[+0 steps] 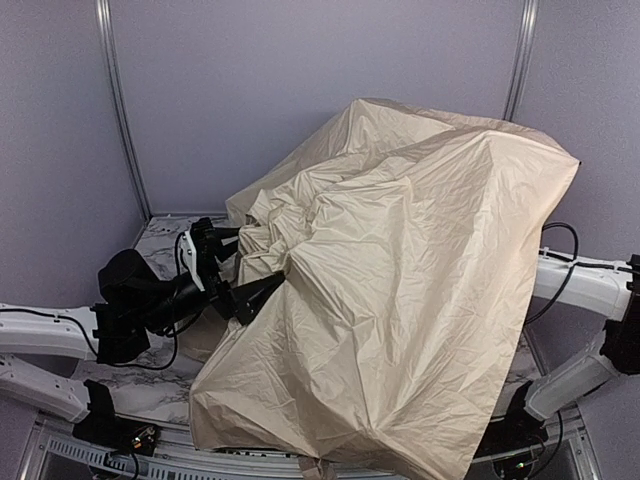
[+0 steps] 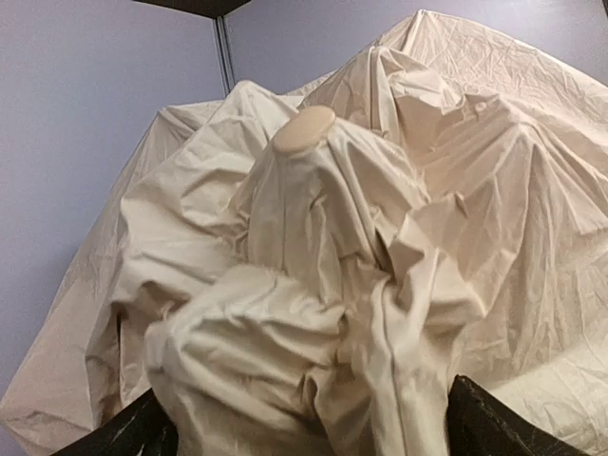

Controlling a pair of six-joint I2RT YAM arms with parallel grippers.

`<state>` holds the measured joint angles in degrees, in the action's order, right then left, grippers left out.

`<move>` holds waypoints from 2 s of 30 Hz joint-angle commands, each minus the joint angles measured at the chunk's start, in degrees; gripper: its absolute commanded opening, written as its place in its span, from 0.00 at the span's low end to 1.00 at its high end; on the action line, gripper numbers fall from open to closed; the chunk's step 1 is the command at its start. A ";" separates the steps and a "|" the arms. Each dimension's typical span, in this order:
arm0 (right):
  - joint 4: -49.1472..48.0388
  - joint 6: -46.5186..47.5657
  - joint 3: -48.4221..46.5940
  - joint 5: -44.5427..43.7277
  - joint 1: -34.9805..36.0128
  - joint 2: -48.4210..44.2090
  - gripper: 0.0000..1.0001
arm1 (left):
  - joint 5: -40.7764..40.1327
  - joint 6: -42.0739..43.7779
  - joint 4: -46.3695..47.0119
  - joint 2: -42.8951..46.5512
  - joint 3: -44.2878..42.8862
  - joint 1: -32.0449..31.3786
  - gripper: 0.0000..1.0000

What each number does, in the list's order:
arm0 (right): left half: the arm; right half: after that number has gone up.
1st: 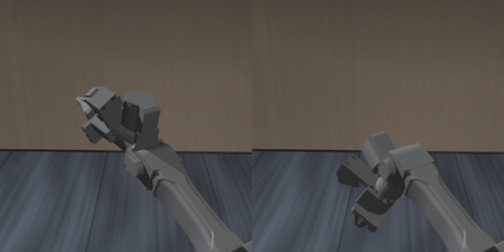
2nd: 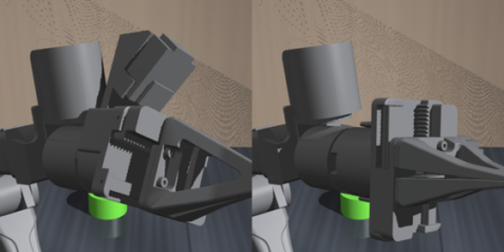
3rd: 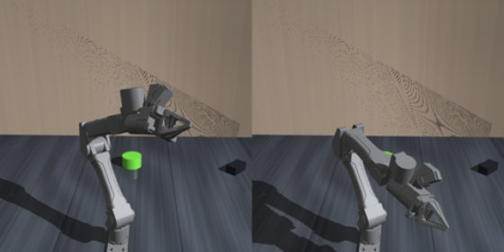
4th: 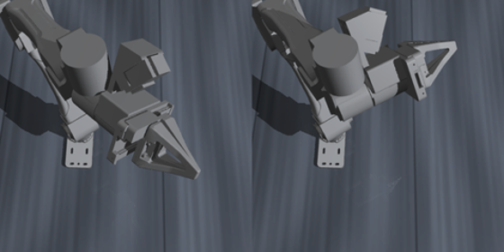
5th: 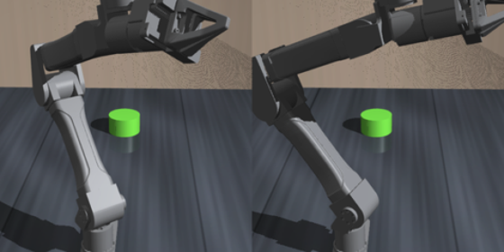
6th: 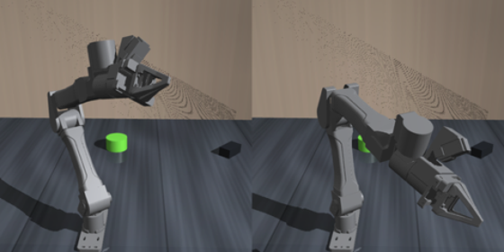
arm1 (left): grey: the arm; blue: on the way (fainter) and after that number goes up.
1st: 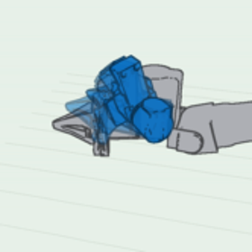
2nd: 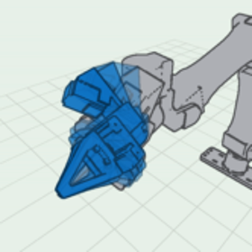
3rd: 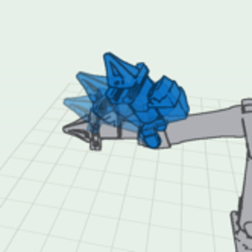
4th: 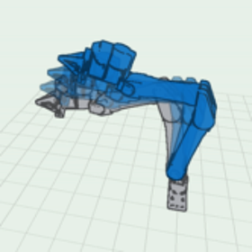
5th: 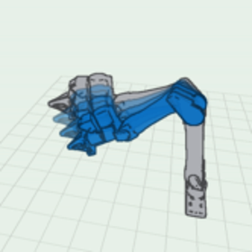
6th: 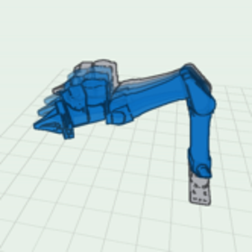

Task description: Put away the umbrella

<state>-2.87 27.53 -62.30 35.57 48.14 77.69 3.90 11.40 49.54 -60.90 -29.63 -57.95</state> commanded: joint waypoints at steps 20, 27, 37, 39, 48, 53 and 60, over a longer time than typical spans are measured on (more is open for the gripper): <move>-22.19 -11.79 10.15 0.41 0.87 8.58 0.73 | -1.37 -6.26 3.60 -3.36 -3.05 1.22 0.10; -31.46 -20.35 23.41 -10.14 -12.90 3.67 1.00 | -11.01 -4.83 -7.16 3.60 -0.51 3.46 0.08; -33.49 -20.71 31.12 -21.18 -33.13 -18.86 1.00 | -7.49 -0.72 -17.71 10.76 3.22 5.13 0.07; -31.43 -16.35 29.44 -18.61 -33.20 -22.36 1.00 | -6.53 0.00 -19.65 11.19 2.91 5.15 0.07; -4.27 0.37 11.98 7.75 -11.25 -14.91 1.00 | 7.08 0.24 -21.77 8.24 -1.52 5.13 0.06; 0.27 2.95 7.51 7.96 -3.56 -7.27 1.00 | 15.26 -0.17 -21.68 6.85 -3.56 5.05 0.05; -4.13 2.51 3.04 8.09 5.01 4.63 1.00 | 22.41 -1.71 -16.58 2.85 -5.86 3.07 0.03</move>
<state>-4.12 30.13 -56.12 42.41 50.06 78.50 19.42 10.79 25.17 -56.14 -32.42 -53.30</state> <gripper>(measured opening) 0.997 0.482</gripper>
